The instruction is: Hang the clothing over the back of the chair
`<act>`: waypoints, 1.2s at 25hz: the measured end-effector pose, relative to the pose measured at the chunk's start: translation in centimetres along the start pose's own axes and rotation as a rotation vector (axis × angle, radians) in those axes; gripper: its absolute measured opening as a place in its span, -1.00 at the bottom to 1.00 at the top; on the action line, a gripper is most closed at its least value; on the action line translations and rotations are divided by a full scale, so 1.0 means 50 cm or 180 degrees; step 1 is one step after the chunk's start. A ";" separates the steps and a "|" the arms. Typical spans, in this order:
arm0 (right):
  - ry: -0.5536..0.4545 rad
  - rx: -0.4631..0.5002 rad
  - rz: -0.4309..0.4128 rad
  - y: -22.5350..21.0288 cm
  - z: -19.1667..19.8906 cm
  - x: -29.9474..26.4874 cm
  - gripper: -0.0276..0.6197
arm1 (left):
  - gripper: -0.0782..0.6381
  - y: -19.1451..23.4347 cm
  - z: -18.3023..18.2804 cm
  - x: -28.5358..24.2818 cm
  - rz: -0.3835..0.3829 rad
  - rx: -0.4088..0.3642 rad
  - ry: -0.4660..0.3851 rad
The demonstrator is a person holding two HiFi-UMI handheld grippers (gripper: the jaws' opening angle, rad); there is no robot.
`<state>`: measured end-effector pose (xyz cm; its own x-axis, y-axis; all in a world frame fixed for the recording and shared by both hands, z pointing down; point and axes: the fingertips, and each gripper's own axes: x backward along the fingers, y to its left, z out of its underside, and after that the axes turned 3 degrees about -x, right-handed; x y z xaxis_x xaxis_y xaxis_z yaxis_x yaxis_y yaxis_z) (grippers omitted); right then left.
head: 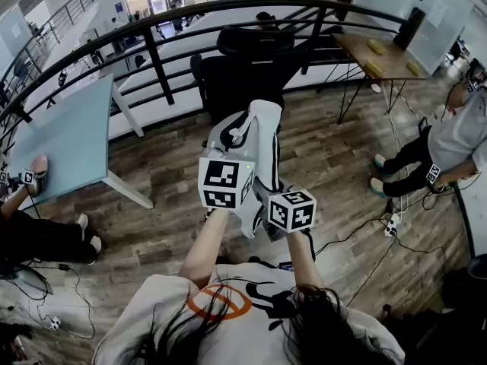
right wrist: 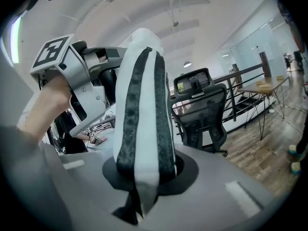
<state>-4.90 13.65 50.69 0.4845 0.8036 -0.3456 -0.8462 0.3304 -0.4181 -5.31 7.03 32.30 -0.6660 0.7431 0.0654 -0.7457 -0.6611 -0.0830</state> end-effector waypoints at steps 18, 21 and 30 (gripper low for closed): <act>0.0106 -0.0016 -0.0218 -0.108 -0.033 0.026 -0.68 | -0.37 -0.065 0.013 -0.093 -0.0168 -0.0043 0.0051; 0.0096 -0.0011 -0.0247 -0.118 -0.044 0.021 -0.68 | -0.37 -0.056 0.013 -0.101 -0.0214 -0.0066 0.0059; 0.0095 -0.0063 -0.0252 -0.149 -0.066 -0.036 -0.68 | -0.37 -0.013 0.036 -0.155 -0.0198 -0.0061 0.0087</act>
<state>1.25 8.10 51.68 0.5563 0.7602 -0.3356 -0.8006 0.3822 -0.4614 0.29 1.51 33.64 -0.6174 0.7854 0.0440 -0.7850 -0.6115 -0.0987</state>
